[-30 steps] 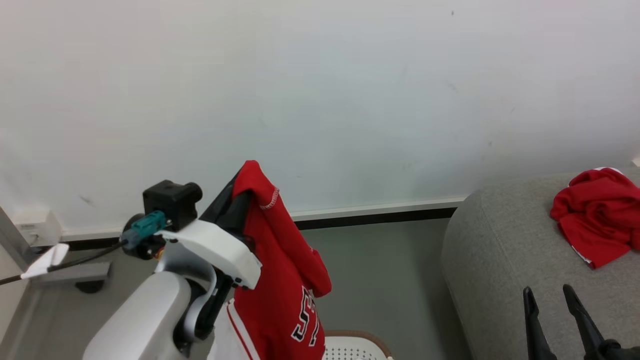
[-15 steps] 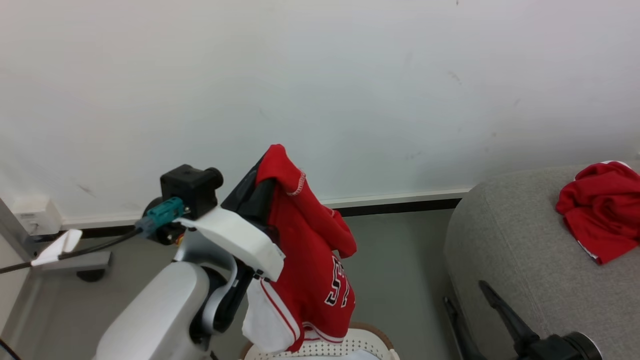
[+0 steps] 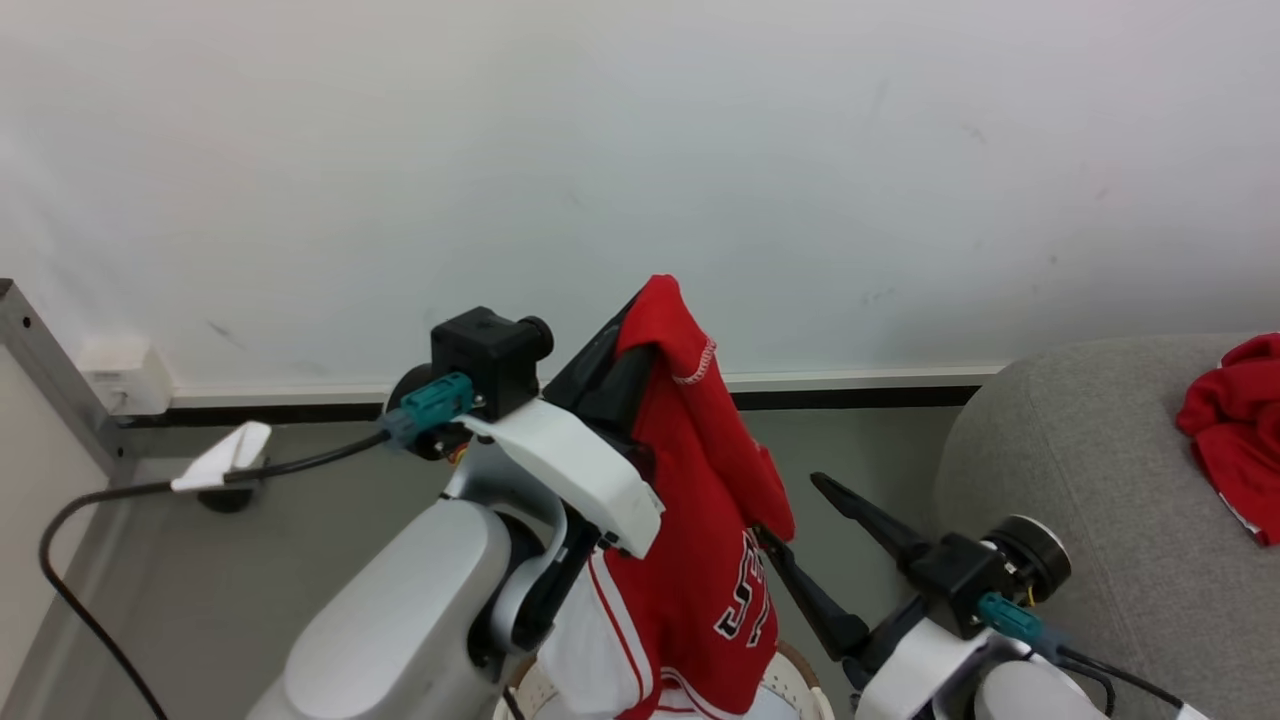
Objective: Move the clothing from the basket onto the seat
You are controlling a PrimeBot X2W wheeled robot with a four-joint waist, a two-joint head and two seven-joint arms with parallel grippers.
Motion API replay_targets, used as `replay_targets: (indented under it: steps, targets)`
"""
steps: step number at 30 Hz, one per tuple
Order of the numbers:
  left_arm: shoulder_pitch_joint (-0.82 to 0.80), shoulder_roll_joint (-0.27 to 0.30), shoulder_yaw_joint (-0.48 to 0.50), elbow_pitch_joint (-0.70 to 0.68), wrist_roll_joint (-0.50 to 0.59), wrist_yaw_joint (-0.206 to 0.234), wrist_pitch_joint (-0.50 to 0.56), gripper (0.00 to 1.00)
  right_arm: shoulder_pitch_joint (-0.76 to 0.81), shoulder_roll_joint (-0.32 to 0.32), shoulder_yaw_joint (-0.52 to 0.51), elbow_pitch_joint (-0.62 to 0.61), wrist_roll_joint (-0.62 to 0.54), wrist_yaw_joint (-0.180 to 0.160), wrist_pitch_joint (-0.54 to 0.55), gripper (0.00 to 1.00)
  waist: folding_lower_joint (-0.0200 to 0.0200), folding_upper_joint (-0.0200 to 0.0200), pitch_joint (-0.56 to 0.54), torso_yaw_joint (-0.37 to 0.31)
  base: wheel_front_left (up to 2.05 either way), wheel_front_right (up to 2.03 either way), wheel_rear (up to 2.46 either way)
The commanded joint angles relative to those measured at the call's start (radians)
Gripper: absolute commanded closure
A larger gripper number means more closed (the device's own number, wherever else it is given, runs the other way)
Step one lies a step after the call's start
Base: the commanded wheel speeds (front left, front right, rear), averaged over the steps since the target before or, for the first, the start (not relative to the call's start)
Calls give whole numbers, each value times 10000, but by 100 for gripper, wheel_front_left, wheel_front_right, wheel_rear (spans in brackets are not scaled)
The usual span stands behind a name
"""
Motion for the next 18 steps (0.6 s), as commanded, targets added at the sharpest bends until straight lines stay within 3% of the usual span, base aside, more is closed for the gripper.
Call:
replay_targets:
  steps: [1, 11, 18]
  targets:
    - [-156, -77, -54, 31, 140, -41, -86, 100, -355, 40, 235, 268, 135, -26, 16, 0, -1, 0, 34, 80, 0, 0, 0]
    - [-382, -534, -585, -23, 123, -279, 92, 100, -2210, 751, 1749, 2328, 540, -26, -208, 0, -1, 0, 198, 392, 0, 0, 0]
    - [-392, -822, -853, -15, -69, -394, 180, 100, -3076, 1294, 1855, 3489, 562, -26, -548, 0, -1, 0, 218, 552, 0, 0, 0]
